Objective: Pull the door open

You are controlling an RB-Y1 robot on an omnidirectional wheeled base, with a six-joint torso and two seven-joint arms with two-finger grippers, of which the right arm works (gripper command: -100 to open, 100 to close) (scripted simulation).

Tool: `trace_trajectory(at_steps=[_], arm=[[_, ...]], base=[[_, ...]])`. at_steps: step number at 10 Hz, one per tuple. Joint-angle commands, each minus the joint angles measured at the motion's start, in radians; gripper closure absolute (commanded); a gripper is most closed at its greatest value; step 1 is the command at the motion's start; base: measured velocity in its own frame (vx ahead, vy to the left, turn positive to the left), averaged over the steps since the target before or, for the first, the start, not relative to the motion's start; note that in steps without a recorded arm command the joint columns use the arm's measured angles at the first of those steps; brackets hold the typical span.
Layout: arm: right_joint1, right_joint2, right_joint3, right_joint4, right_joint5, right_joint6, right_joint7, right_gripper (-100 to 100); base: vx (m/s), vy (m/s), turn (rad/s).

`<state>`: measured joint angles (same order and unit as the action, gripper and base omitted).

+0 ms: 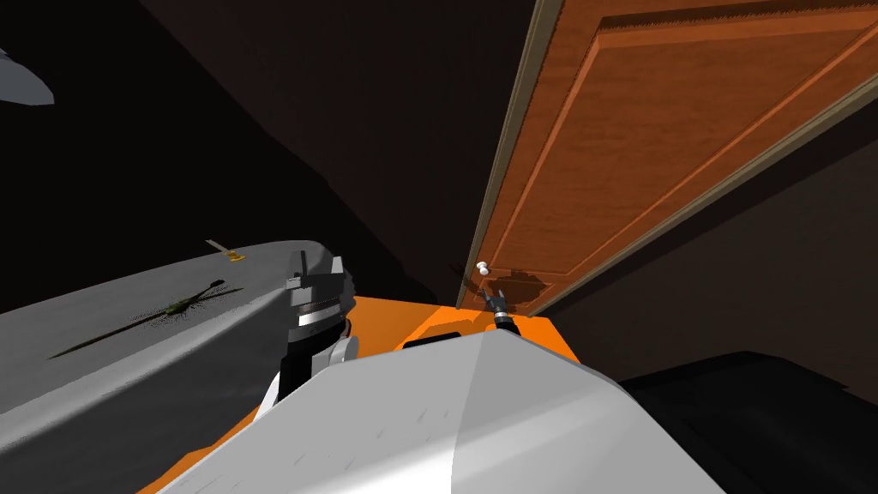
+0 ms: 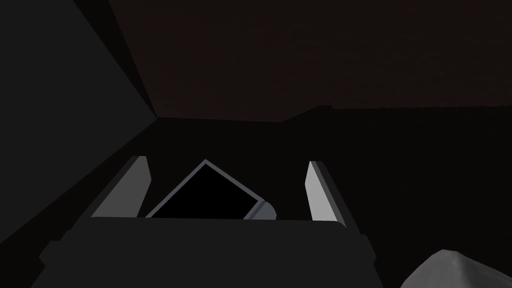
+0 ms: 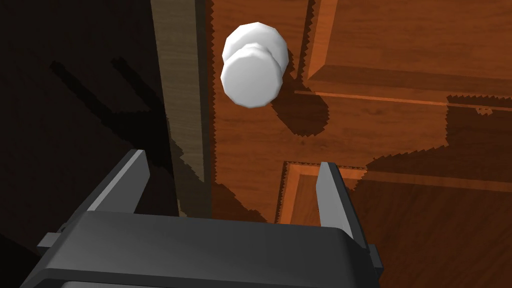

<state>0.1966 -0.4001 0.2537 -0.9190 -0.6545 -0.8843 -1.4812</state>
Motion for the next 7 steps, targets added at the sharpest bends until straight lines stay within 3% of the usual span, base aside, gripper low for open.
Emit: trace_trajectory(at_steps=[1, 7], arm=[[0.000, 0.000, 0.000, 0.000, 0.000, 0.000, 0.000, -100], [-0.023, 0.011, -0.027, 0.038, -0.008, 0.001, 0.000, -100]], base=[[0.048, -0.002, 0.006], [0.179, -0.067, 0.061]])
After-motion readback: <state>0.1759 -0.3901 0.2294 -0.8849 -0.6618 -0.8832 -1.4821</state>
